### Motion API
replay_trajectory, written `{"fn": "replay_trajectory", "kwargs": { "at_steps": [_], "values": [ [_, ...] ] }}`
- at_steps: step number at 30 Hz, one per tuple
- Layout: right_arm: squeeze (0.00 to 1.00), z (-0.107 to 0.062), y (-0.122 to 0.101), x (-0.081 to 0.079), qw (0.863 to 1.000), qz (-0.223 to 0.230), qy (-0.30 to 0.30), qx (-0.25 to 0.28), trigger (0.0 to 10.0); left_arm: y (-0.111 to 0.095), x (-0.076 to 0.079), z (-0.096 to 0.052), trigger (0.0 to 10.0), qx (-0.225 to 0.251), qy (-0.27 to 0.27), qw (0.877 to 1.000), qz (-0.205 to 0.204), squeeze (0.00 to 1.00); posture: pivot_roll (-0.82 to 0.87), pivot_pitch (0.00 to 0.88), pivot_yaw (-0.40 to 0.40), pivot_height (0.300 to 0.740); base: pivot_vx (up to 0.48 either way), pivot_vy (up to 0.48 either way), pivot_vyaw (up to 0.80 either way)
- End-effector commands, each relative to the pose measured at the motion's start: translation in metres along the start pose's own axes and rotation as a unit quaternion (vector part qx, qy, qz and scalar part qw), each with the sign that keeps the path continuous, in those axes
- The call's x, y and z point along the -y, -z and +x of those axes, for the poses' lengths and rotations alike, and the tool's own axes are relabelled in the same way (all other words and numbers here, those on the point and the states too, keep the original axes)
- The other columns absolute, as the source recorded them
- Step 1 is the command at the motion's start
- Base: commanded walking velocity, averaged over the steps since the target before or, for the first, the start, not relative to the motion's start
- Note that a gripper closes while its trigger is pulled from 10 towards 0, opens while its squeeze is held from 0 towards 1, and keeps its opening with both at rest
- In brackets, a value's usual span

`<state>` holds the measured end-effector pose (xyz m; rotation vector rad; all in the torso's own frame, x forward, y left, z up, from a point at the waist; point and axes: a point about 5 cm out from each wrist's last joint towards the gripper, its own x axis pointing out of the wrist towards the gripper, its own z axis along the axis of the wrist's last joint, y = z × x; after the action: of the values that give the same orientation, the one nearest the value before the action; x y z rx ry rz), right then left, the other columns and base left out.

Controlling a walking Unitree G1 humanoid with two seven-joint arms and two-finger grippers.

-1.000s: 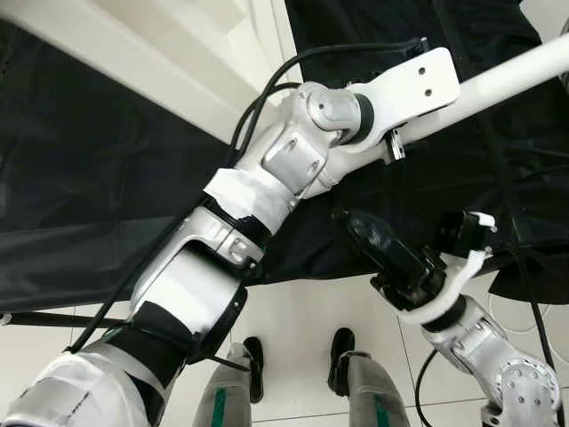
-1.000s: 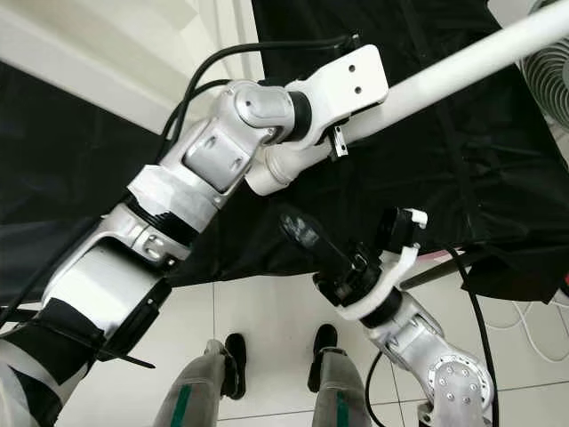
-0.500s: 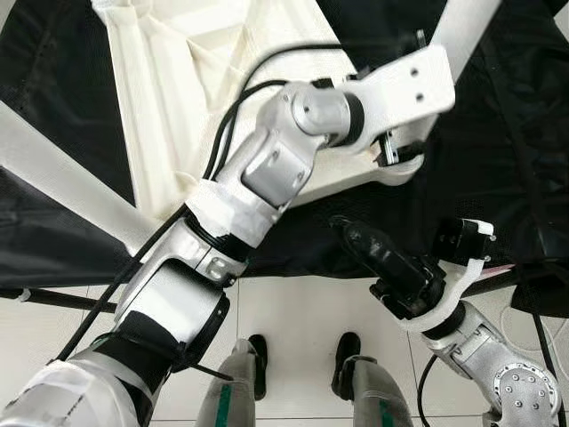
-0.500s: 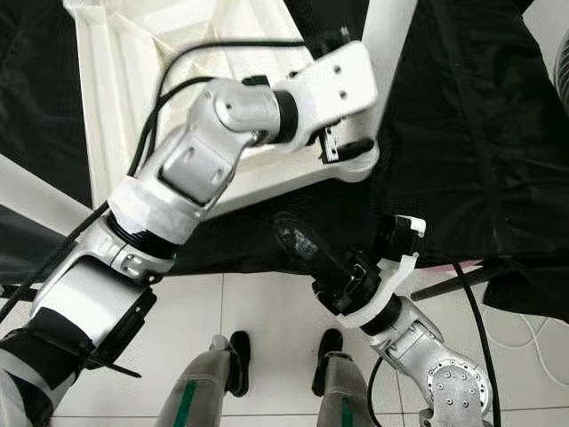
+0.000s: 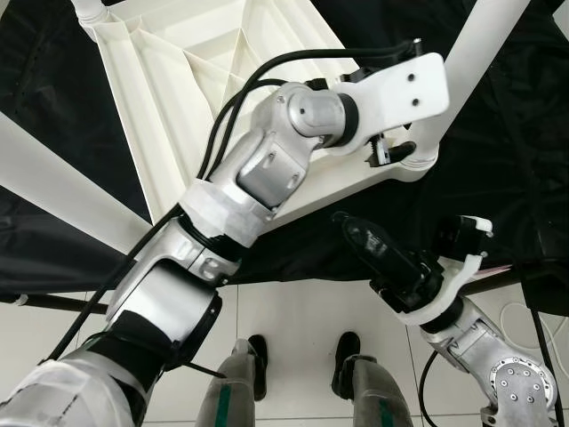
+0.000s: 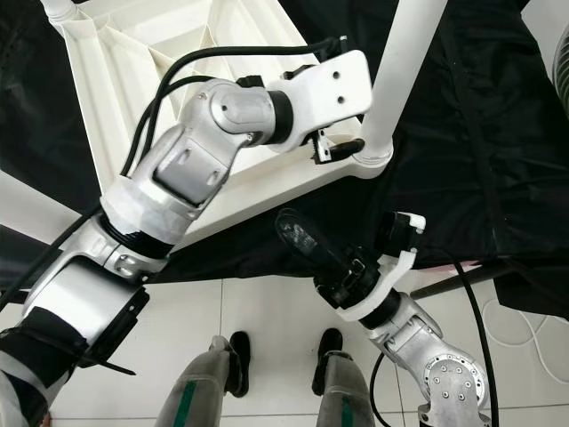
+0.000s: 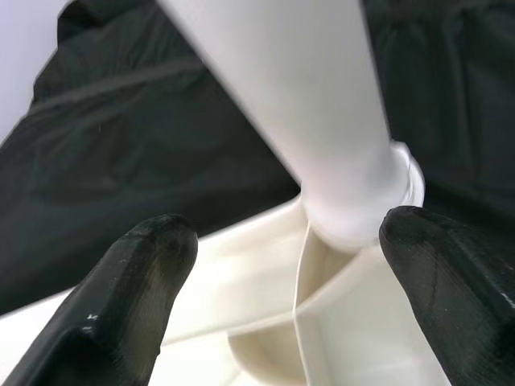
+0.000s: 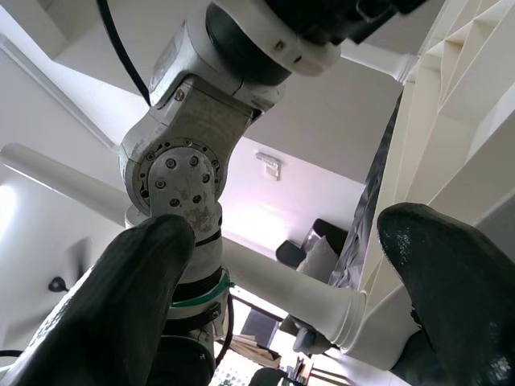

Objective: Building children table

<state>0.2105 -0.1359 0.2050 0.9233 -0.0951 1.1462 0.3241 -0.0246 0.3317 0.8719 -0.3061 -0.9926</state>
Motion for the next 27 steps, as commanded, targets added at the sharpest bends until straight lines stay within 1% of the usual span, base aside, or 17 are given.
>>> {"fn": "replay_trajectory", "kwargs": {
  "at_steps": [1, 2, 3, 4, 6, 8, 10, 13, 15, 16, 17, 20, 21, 23, 24, 26, 27],
  "values": [
    [0.0, -0.001, 0.002, 0.005, 1.0, -0.002, 0.019, -0.005, 10.0, 0.008, 0.0, -0.005, 10.0, -0.012, -0.001, 1.0, 0.001, 1.0, 0.05, 0.293, 0.117, 0.74, 0.0, 0.0, 0.0],
    [0.0, 0.001, 0.001, 0.008, 1.0, -0.007, 0.03, -0.003, 10.0, 0.019, -0.005, -0.012, 10.0, -0.031, -0.011, 0.999, 0.0, 0.0, 0.05, 0.293, 0.113, 0.74, 0.0, 0.0, 0.0],
    [0.0, 0.001, 0.001, 0.008, 1.0, -0.007, 0.03, -0.003, 10.0, 0.019, -0.005, -0.012, 10.0, -0.031, -0.011, 0.999, 0.0, 0.0, 0.05, 0.293, 0.113, 0.74, 0.0, 0.0, 0.0],
    [0.0, 0.003, 0.0, 0.011, 0.999, -0.011, 0.038, 0.0, 10.0, 0.031, -0.011, -0.02, 10.0, -0.054, -0.033, 0.998, -0.008, 0.0, 0.05, 0.291, 0.099, 0.74, 0.0, 0.0, 0.0],
    [0.0, 0.005, -0.001, 0.013, 0.999, -0.013, 0.042, 0.002, 10.0, 0.039, -0.016, -0.025, 10.0, -0.069, -0.049, 0.996, -0.014, 0.0, 0.05, 0.291, 0.099, 0.74, 0.0, 0.0, 0.0],
    [0.0, 0.005, -0.001, 0.013, 0.999, -0.013, 0.042, 0.002, 10.0, 0.039, -0.016, -0.025, 10.0, -0.069, -0.049, 0.996, -0.014, 0.0, 0.05, 0.291, 0.099, 0.74, 0.0, 0.0, 0.0],
    [0.0, 0.015, -0.005, 0.018, 0.998, -0.037, 0.053, -0.004, 10.0, 0.063, -0.028, -0.046, 10.0, -0.111, -0.112, 0.986, -0.054, 0.0, 0.05, 0.281, 0.062, 0.74, 0.0, 0.0, 0.0],
    [0.0, 0.015, -0.005, 0.018, 0.998, -0.037, 0.053, -0.004, 10.0, 0.063, -0.028, -0.046, 10.0, -0.111, -0.112, 0.986, -0.054, 0.0, 0.05, 0.281, 0.062, 0.74, 0.0, 0.0, 0.0],
    [0.0, 0.026, -0.011, 0.02, 0.997, -0.061, 0.048, -0.007, 10.0, 0.083, -0.036, -0.066, 10.0, -0.133, -0.172, 0.97, -0.108, 0.0, 0.04, 0.274, 0.036, 0.74, 0.0, 0.0, 0.0],
    [0.0, 0.026, -0.011, 0.02, 0.997, -0.061, 0.048, -0.007, 10.0, 0.083, -0.036, -0.066, 10.0, -0.133, -0.172, 0.97, -0.108, 0.0, 0.04, 0.274, 0.036, 0.74, 0.0, 0.0, 0.0],
    [0.0, 0.033, -0.014, 0.021, 0.996, -0.072, 0.045, -0.012, 10.0, 0.088, -0.037, -0.074, 10.0, -0.13, -0.191, 0.963, -0.135, 0.0, 0.05, 0.268, 0.02, 0.74, 0.0, 0.0, 0.0],
    [0.0, 0.037, -0.015, 0.021, 0.996, -0.08, 0.043, -0.015, 10.0, 0.092, -0.037, -0.079, 10.0, -0.126, -0.202, 0.959, -0.152, 0.0, 0.05, 0.268, 0.02, 0.74, 0.0, 0.0, 0.0],
    [0.0, 0.043, -0.017, 0.023, 0.995, -0.09, 0.043, -0.021, 10.0, 0.095, -0.036, -0.084, 10.0, -0.113, -0.209, 0.955, -0.178, 0.0, 0.05, 0.263, 0.014, 0.74, 0.0, 0.0, 0.0],
    [0.0, 0.043, -0.017, 0.023, 0.995, -0.09, 0.043, -0.021, 10.0, 0.095, -0.036, -0.084, 10.0, -0.113, -0.209, 0.955, -0.178, 0.0, 0.05, 0.263, 0.014, 0.74, 0.0, 0.0, 0.0],
    [0.0, 0.048, -0.017, 0.024, 0.993, -0.103, 0.046, -0.026, 10.0, 0.096, -0.033, -0.089, 10.0, -0.092, -0.214, 0.951, -0.203, 0.0, 0.05, 0.25, 0.009, 0.74, 0.0, 0.0, 0.0],
    [0.0, 0.048, -0.017, 0.024, 0.993, -0.103, 0.046, -0.026, 10.0, 0.096, -0.033, -0.089, 10.0, -0.092, -0.214, 0.951, -0.203, 0.0, 0.05, 0.25, 0.009, 0.74, 0.0, 0.0, 0.0],
    [0.0, 0.053, -0.017, 0.028, 0.99, -0.125, 0.059, -0.032, 10.0, 0.101, -0.025, -0.097, 10.0, -0.08, -0.215, 0.947, -0.223, 0.0, 0.04, 0.229, 0.005, 0.74, 0.0, 0.0, 0.0]
  ]
}}
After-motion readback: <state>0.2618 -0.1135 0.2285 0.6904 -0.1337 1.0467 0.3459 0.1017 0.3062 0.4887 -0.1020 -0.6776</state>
